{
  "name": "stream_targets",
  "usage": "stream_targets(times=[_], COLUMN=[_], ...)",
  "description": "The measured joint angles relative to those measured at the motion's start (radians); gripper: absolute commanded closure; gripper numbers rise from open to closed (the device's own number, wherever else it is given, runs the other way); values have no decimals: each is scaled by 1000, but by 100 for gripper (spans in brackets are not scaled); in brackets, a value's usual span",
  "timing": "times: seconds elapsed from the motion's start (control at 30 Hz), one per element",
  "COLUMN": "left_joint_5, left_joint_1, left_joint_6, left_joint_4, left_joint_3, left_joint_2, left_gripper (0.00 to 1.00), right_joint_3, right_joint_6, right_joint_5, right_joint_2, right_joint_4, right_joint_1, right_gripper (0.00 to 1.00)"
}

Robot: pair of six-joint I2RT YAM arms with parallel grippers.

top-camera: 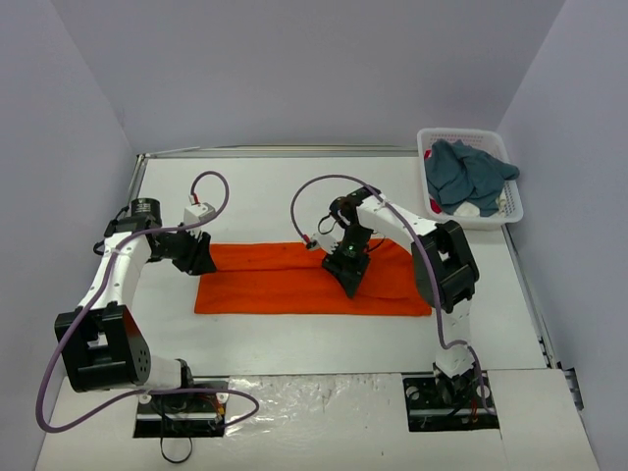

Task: Fold and stack the t-shirts
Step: Fold the other side of the tshirt into a rectangle

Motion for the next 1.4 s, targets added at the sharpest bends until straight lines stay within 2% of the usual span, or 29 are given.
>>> stream_targets(times=[0.2,0.4,0.83,1.07,1.4], left_joint_5=[3,0,-24,-25,-26], left_joint_1=[0,0,0,0,0], left_joint_6=[0,0,-5,-15,-21], left_joint_4=[-4,-6,-7,-6,-4], left_joint_3=[0,0,1,1,1], left_joint_2=[0,0,0,0,0], left_gripper=[68,68,68,68,68], right_joint_3=[123,231,488,515,461], right_joint_6=[-43,-54,-42,-56,-75], right_joint_5=[-7,4,40,31,12], right_joint_2=[-53,-36,307,322,322], right_joint_4=[-87,-103,-82,-97,-98], right_joint_1=[0,-2,-9,-5,54], right_gripper=[57,57,57,57,57])
